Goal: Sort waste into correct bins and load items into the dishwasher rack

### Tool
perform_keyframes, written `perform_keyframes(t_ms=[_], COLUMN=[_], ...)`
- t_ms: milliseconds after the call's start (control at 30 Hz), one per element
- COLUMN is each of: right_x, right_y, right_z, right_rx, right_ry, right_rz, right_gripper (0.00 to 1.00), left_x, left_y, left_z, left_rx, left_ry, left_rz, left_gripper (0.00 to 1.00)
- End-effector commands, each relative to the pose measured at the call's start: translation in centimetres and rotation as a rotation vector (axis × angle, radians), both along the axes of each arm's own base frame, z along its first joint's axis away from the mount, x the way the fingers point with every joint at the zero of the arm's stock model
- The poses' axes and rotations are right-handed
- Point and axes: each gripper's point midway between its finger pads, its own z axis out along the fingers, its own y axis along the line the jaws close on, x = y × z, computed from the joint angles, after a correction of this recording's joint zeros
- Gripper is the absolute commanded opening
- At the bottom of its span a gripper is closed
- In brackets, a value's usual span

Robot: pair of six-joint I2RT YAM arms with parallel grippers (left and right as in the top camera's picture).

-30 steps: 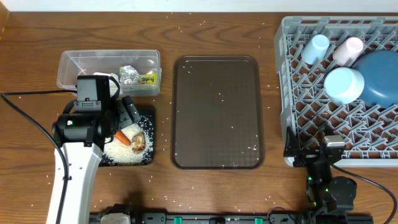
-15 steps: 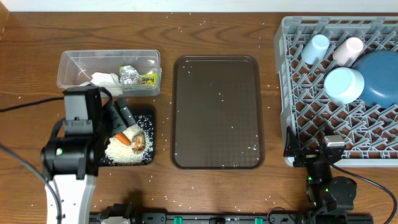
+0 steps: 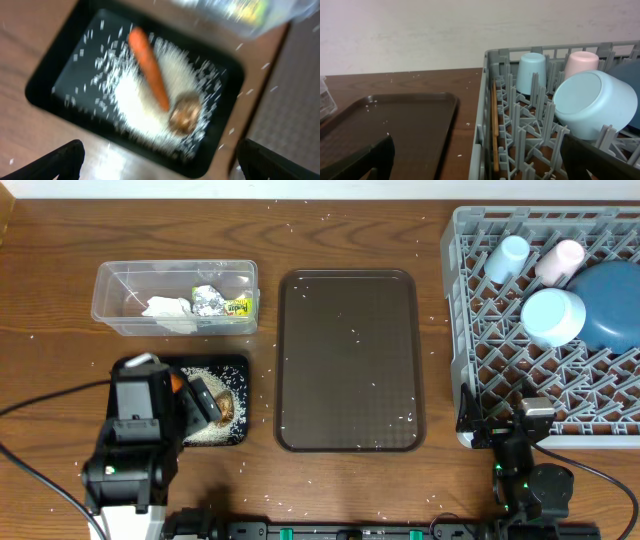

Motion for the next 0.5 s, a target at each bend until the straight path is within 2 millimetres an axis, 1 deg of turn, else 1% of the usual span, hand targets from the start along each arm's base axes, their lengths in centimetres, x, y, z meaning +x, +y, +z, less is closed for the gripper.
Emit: perform_keyframes(t_ms=[0,67,100,133,200,267,333,400,467], right_x=[0.0,0.0,0.0,0.0,0.0,0.0,0.0,0.0,0.0], right_y=[-0.3,-0.3,-0.3,-0.3,-0.3,-0.3,-0.3,-0.3,-0.3], right_z=[0.0,0.0,0.0,0.0,0.0,0.0,0.0,0.0,0.0], right_rx=[-0.013,-0.014,-0.013,-0.013,-0.014,-0.013,-0.014,-0.013,-0.014], right_ry=[-0.002,-0.002,-0.002,-0.002,-0.002,-0.002,-0.002,-0.002,-0.002], right_rz=[-0.012,-0.012,-0.012,-0.013,-0.012,-0.012,-0.012,-0.012,-0.012], right_gripper=[0.99,0.99,0.99,0.99,0.99,0.99,0.99,0.99,0.99], left_x=[-2.0,-3.4,-3.8,-3.7,-2.0,-0.1,1.3,2.1,2.5], left_y=[0.3,0.2,-0.4,-0.9,-1.3,-1.7,-2.1,-2.3,-2.7], left_z=[-2.9,-4.3,-4.9,-5.0,-4.1,-2.5,-1.0,0.2,0.8], left_rx=[0.016,0.010,-0.026,-0.053,-0.071,-0.085,-0.092,-0.090,-0.072], left_ry=[0.071,0.119,0.128,0.115,0.017,-0.095,-0.186,-0.256,-0.303], left_rz=[0.006,0.004,-0.001,-0.010,-0.025,-0.045,-0.073,-0.090,-0.128], left_gripper=[0.98,0.98,0.98,0.98,0.98,0.98,0.98,0.98,0.98])
